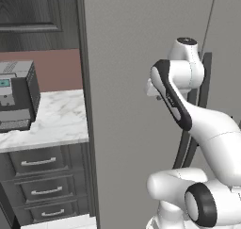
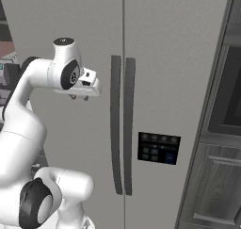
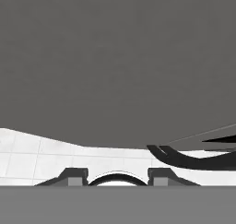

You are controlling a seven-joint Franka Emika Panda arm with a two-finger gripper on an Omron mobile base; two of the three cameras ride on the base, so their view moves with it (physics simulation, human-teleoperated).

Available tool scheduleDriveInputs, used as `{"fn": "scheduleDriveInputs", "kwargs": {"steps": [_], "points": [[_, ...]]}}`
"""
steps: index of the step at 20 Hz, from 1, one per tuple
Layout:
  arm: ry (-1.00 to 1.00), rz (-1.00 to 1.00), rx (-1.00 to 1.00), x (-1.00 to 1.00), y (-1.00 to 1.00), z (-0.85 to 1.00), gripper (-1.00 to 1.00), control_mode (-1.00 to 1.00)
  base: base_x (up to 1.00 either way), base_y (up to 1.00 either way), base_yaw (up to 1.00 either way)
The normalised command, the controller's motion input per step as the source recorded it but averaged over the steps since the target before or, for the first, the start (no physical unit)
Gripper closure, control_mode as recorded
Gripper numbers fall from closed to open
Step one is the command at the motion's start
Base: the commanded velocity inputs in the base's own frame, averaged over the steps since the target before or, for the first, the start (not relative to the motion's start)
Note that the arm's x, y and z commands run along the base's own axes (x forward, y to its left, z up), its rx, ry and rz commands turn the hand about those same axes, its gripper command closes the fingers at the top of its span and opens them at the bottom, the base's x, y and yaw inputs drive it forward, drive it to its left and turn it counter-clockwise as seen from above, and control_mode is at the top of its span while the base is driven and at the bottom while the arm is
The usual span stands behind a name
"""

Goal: Open the freezer door, pick up the ice cube tray from the freezer, and place it on the dining counter.

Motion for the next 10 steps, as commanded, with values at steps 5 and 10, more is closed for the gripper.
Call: {"fn": "scheduleDriveInputs", "kwargs": {"steps": [5, 10], "points": [[0.0, 0.0, 0.0, -0.18, 0.0, 0.0, -1.0, -1.0, 0.0, 0.0, 0.0], [0.0, 0.0, 0.0, -0.59, 0.0, 0.0, -1.0, -1.0, 0.0, 0.0, 0.0]]}}
